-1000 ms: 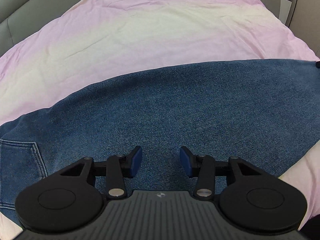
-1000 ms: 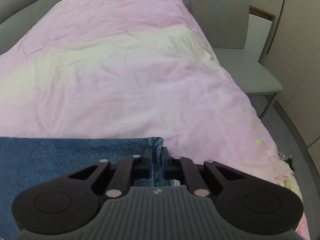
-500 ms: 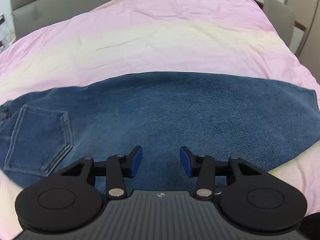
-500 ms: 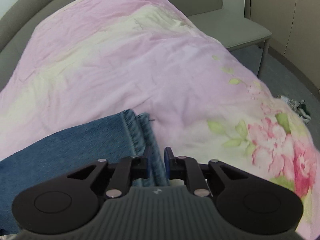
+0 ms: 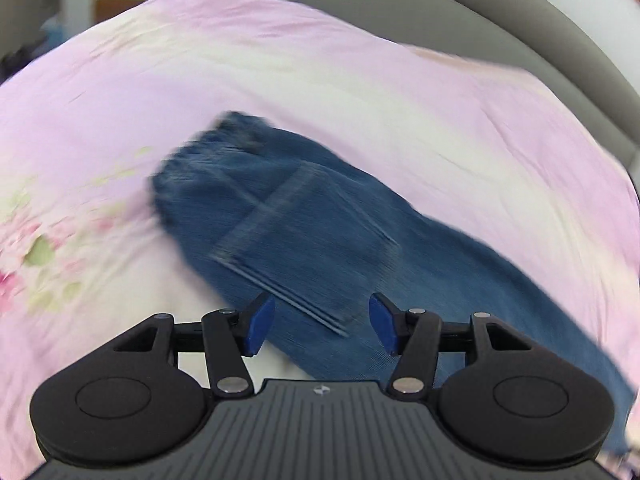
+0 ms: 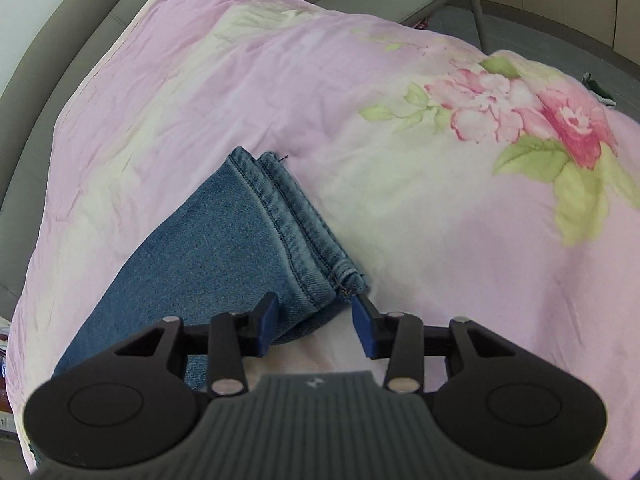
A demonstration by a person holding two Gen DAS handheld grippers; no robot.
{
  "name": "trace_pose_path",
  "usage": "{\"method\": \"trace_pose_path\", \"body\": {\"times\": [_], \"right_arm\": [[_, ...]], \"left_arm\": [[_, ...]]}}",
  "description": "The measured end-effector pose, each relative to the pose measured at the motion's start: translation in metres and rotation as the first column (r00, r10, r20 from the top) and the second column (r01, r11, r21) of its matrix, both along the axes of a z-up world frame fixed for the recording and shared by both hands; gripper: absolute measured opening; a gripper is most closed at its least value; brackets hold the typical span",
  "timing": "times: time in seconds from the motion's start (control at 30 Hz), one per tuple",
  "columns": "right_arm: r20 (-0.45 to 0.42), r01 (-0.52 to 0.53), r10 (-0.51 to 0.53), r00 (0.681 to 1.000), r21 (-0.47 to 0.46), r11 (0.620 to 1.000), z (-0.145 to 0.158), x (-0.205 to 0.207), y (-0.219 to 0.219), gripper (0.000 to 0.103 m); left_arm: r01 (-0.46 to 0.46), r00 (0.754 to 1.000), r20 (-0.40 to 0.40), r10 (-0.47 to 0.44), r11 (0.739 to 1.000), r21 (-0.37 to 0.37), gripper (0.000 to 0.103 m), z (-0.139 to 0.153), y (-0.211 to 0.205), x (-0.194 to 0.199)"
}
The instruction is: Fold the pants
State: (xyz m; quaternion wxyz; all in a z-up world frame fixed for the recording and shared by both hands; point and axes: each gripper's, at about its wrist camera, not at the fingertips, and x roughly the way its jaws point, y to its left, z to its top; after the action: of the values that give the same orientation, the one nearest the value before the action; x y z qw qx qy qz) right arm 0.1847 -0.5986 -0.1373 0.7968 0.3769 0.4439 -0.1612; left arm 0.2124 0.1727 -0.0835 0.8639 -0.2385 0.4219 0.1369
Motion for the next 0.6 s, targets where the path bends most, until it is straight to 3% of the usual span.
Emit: {"method": "trace_pose_path", "body": {"times": [0.13, 0.37, 0.43, 0.47, 0.5, 0.6], "right_arm": [[0.000, 0.002, -0.002, 1.000, -0.029, 1.000, 0.003, 0.010, 0.009, 0.036], [-0.069, 0.067, -0.070, 0.995, -0.045, 0.997, -0.008, 0.018, 0.015, 0.033], [-0.090, 0.058, -0.067, 0.994, -0.101, 0.993, -0.005, 0.022, 0.022, 0.027], [-0.103, 0.050, -0.065, 0.993, -0.143, 0.989, -0.001, 0.024, 0.026, 0.015], [-0.098, 0.042, -0.059, 0.993, -0.173, 0.984, 0.004, 0.026, 0.029, 0.011], [-0.054, 0.008, -0.024, 0.998, -0.280, 0.960, 0.030, 0.033, 0.039, 0.008]], "left_arm": [[-0.192, 0.981, -0.023, 0.190, 0.973, -0.131, 0.065, -0.027, 0.069, 0.002], [-0.300, 0.952, -0.032, 0.304, 0.909, -0.288, 0.072, -0.088, 0.102, 0.019], [-0.305, 0.947, -0.007, 0.321, 0.891, -0.337, 0.073, -0.098, 0.105, 0.022], [-0.304, 0.946, -0.002, 0.324, 0.887, -0.348, 0.067, -0.100, 0.106, 0.024], [-0.304, 0.946, -0.001, 0.323, 0.889, -0.342, 0.058, -0.098, 0.105, 0.025], [-0.273, 0.958, 0.017, 0.286, 0.929, -0.248, 0.052, -0.080, 0.095, 0.032]]}}
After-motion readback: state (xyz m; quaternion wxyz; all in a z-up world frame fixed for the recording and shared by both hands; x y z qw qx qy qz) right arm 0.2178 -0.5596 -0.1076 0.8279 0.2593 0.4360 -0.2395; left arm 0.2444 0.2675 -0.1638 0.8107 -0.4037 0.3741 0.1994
